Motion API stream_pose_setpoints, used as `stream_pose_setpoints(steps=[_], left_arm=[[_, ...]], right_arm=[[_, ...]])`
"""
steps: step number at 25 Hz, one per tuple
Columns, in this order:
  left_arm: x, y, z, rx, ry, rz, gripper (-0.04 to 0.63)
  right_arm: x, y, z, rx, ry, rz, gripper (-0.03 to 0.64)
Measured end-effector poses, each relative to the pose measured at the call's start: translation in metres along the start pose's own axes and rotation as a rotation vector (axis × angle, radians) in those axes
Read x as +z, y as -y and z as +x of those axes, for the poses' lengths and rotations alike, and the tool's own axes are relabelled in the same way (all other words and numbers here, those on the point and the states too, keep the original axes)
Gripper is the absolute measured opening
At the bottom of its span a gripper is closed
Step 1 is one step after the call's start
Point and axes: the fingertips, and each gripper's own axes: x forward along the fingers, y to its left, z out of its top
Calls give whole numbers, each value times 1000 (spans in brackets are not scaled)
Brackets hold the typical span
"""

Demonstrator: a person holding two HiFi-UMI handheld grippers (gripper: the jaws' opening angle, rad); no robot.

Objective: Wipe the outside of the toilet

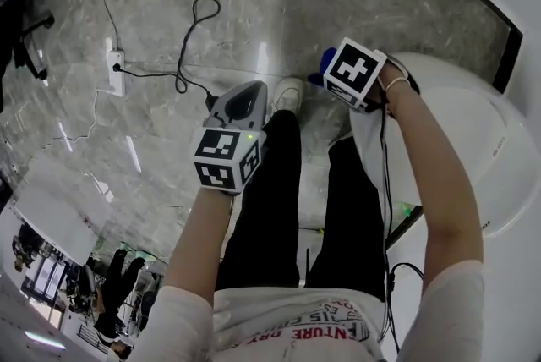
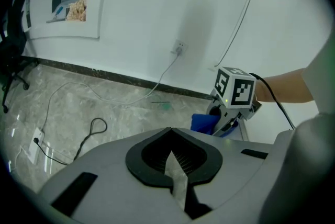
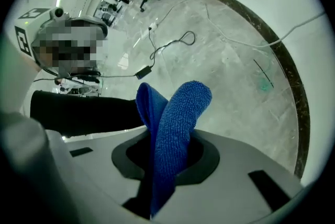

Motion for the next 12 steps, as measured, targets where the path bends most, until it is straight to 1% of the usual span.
stream_pose_setpoints(steps=[3,6,9,12], left_arm=[[23,1,-10,-17,-2,38,6],[66,24,-23,-57,2,129,8],[122,56,-41,-93,21,237,6],[173,108,-58,-125,47,282,6]], right_arm=[[15,-4,-31,-25,116,88,72],[10,1,-91,-78,259,204,72],[-12,0,-159,-132,415,345,72],[-58,-11,-223,-180,545,475,72]])
